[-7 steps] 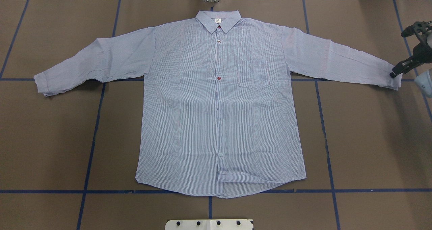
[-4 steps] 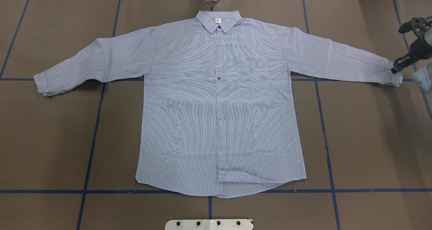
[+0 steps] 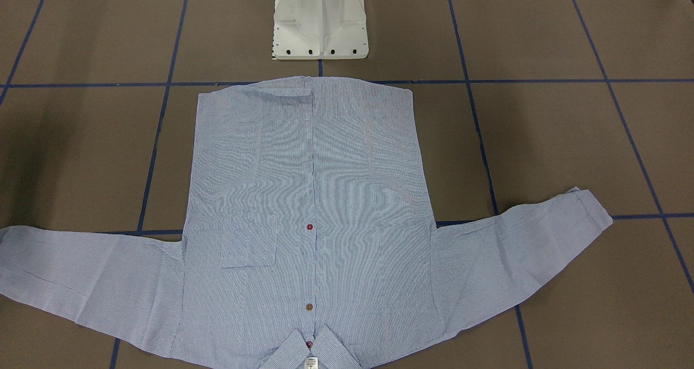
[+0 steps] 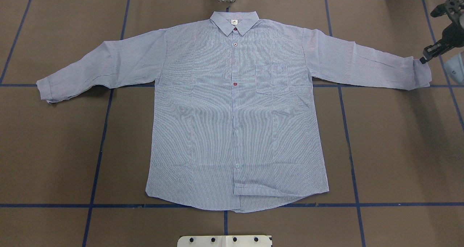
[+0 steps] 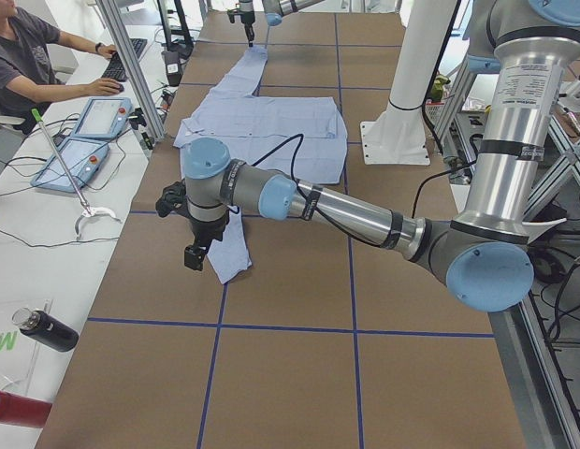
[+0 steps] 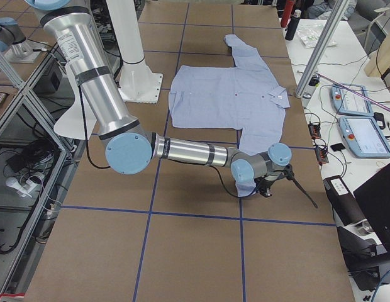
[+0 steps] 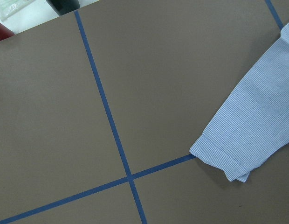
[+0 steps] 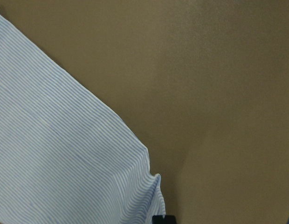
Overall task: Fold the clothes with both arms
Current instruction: 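Lower the right gripper onto the sleeve cuff nearest it and grasp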
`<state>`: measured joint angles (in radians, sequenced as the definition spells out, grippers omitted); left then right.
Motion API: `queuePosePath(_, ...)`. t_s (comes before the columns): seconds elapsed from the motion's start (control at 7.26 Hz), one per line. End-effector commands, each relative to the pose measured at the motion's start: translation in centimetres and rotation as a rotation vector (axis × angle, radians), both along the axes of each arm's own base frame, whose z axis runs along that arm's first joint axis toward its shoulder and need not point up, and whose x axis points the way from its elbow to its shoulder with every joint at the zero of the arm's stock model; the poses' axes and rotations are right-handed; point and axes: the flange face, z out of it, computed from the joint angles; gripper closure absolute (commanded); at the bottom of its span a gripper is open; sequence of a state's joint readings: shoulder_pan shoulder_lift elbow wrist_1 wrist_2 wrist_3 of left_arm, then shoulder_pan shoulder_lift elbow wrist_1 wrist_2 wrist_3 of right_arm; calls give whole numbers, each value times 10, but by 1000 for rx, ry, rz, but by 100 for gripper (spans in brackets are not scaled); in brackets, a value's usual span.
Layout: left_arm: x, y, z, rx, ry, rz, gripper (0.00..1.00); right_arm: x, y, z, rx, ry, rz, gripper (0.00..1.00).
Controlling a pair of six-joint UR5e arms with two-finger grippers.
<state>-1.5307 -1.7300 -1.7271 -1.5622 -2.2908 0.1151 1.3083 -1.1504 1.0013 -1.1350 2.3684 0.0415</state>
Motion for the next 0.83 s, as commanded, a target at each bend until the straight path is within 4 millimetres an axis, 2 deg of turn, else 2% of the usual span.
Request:
queuePosePath(0.0,0,-1,-1,0,-1,0,0,9,6,-22,-11,-68,-2,100)
queuePosePath(0.14,0,-1,-1,0,1,0,0,10,5,-25,-4,-70,-1,100)
queuePosePath(0.41,-1,0,-1,0,-1,-2,0,8,5,-68,42,-159,-21,100)
queuePosePath(0.55,-1,-1,-2,2,-1,-2,0,3,2,-106,26,-248,-15,100)
queuePosePath(0.69,-1,-1,-2,2,-1,-2,0,-5,-4,-163,9,-287,33,100)
